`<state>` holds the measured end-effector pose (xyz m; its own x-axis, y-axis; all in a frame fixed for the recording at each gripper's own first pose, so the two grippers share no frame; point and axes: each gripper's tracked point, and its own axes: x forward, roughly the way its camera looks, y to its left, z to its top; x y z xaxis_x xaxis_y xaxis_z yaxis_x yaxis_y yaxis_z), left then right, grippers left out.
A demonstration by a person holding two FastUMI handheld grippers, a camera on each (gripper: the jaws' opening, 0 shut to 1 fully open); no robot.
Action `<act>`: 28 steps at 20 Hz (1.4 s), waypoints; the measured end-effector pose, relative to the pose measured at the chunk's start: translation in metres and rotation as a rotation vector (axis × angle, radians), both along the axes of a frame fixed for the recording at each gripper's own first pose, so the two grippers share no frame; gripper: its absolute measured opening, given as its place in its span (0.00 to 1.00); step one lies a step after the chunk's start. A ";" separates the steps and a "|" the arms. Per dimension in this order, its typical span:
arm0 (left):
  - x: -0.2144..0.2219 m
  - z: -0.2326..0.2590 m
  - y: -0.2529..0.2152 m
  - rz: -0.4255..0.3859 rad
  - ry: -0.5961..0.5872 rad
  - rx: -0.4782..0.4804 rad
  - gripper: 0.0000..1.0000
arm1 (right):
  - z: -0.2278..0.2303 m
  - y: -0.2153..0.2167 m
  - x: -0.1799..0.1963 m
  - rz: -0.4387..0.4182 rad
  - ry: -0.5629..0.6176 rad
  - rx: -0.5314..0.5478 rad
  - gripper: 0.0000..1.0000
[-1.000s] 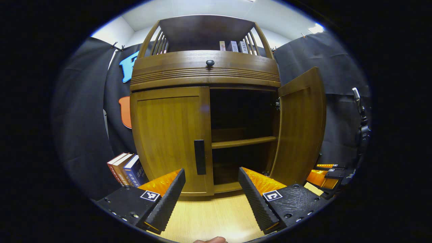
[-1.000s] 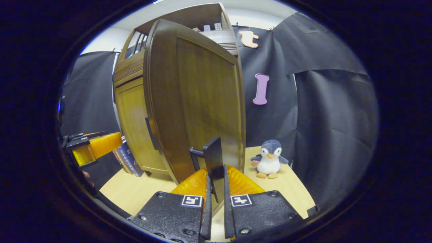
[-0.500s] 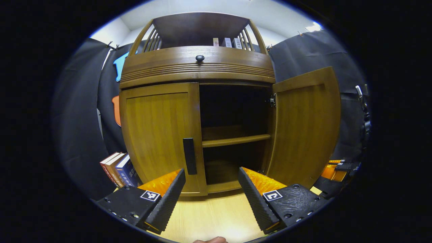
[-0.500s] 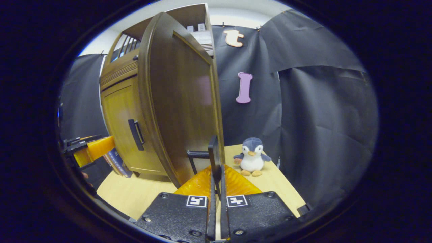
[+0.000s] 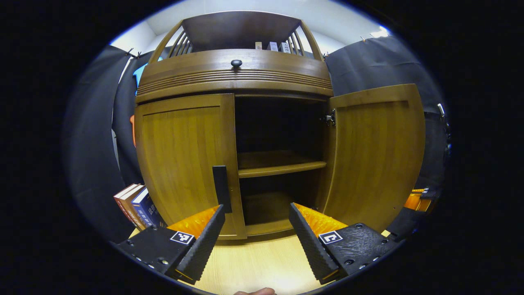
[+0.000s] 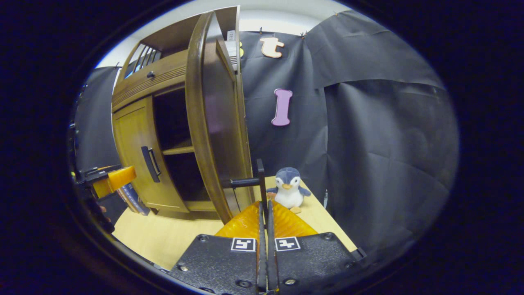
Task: Open the right door of the double-door shoe cabinet with the right hand, and open the left door with the left hand.
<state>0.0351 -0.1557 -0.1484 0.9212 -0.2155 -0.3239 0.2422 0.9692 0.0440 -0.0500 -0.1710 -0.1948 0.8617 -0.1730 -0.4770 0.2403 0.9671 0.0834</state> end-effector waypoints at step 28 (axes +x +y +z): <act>0.131 -0.050 0.057 0.115 -0.008 0.019 0.95 | 0.108 0.010 -0.055 -0.031 -0.178 -0.062 0.33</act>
<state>0.1659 -0.0984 -0.1985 0.9420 -0.1023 -0.3196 0.1291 0.9896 0.0639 -0.1052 -0.1606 -0.0864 0.9253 -0.2248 -0.3053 0.2565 0.9642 0.0677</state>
